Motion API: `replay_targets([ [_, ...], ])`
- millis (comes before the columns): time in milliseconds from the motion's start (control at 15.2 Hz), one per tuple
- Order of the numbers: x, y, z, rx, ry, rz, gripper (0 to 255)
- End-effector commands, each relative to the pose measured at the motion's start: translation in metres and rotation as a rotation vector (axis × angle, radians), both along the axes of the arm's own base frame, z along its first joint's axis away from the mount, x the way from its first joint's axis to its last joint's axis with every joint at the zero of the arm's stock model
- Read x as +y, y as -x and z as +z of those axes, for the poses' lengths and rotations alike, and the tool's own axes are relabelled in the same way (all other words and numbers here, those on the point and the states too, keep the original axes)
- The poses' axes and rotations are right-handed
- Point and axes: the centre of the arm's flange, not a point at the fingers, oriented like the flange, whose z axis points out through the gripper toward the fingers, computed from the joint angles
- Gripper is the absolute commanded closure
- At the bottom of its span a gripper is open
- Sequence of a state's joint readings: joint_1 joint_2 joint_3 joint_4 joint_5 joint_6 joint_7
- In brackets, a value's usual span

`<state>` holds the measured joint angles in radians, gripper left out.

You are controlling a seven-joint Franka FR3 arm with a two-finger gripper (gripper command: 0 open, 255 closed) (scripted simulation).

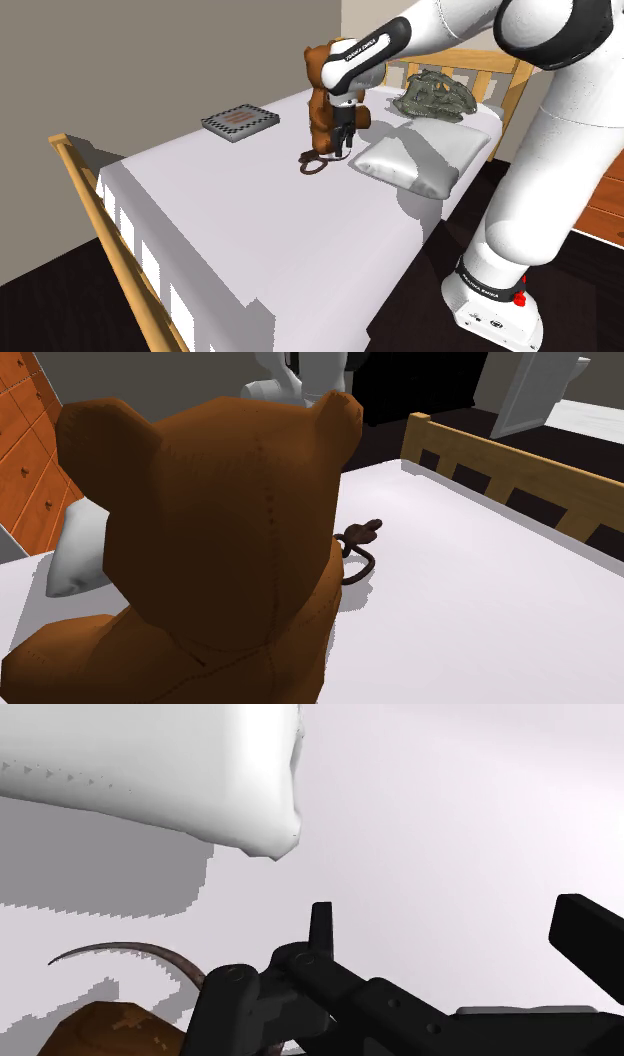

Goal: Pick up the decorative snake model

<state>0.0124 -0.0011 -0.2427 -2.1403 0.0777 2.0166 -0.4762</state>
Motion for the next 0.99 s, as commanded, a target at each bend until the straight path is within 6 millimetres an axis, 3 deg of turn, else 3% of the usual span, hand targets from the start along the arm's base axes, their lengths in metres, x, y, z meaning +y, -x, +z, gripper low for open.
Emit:
replay_targets([
  [0, -0.006, -0.022, -0.016, -0.006, -0.001, 0.019, 0],
  [594, -0.031, -0.115, -0.076, -0.028, -0.007, 0.095, 0],
  [924, -0.031, -0.115, -0.103, -0.028, -0.007, 0.095, 0],
])
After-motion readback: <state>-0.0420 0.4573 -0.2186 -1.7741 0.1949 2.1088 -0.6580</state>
